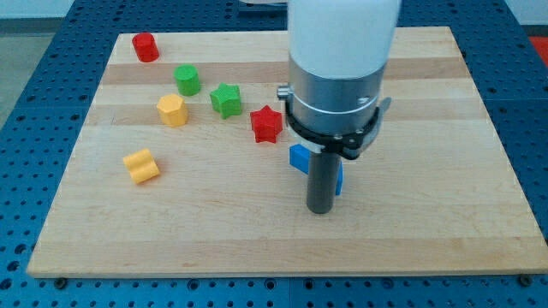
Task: Push the blue cube towards the right side of the board
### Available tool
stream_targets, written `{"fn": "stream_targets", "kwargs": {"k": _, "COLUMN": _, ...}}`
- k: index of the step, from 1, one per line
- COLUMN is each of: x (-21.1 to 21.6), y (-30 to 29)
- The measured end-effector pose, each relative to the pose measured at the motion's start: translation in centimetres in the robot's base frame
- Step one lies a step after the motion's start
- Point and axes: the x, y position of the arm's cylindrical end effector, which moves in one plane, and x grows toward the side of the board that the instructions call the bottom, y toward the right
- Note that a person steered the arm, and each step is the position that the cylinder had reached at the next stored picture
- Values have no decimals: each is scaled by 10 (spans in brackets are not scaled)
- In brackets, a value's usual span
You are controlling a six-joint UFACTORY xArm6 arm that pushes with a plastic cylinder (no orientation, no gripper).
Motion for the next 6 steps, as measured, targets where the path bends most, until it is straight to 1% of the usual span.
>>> {"fn": "stream_targets", "kwargs": {"k": 1, "x": -22, "y": -36}}
{"fn": "stream_targets", "kwargs": {"k": 2, "x": -51, "y": -39}}
{"fn": "stream_targets", "kwargs": {"k": 4, "x": -21, "y": 8}}
{"fn": "stream_targets", "kwargs": {"k": 5, "x": -17, "y": 31}}
{"fn": "stream_targets", "kwargs": {"k": 6, "x": -1, "y": 18}}
